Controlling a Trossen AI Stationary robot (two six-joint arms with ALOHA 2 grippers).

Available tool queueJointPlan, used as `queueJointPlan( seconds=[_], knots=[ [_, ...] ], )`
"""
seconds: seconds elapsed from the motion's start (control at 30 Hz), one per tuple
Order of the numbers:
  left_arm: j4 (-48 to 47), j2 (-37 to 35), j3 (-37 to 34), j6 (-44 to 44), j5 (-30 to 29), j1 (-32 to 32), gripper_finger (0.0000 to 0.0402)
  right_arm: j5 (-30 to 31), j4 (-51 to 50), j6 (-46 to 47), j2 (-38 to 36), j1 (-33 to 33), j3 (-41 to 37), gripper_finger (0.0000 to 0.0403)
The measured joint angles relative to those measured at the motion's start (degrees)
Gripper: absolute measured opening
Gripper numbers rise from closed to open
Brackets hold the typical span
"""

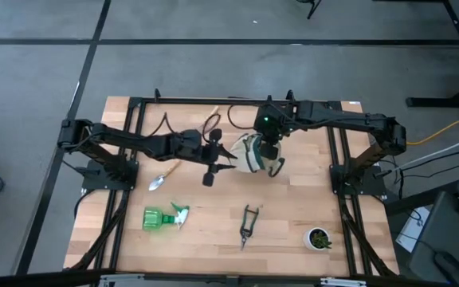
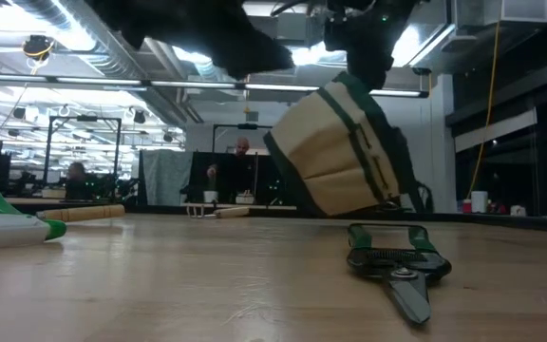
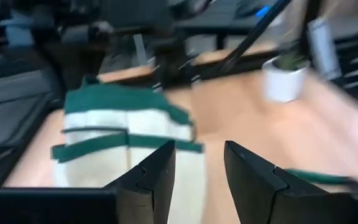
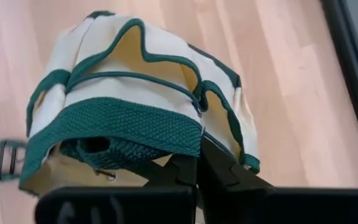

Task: Pick & Place Garden tools in Gardening bag
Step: Prepare the gardening bag

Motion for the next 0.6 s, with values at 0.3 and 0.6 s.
queueJointPlan(
  seconds=[0.3, 0.6],
  knots=[
    [-4.1, 4.3, 3.4, 3.6, -14.4, -1.9, 0.0172, -1.8, 2.8, 1.7, 0.0, -0.5, 0.0, 0.0000],
    [-5.3, 4.7, 3.4, 2.9, -17.5, -1.6, 0.0224, -3.3, 3.2, 1.7, 0.0, -0.5, 0.0, 0.0000]
  ],
)
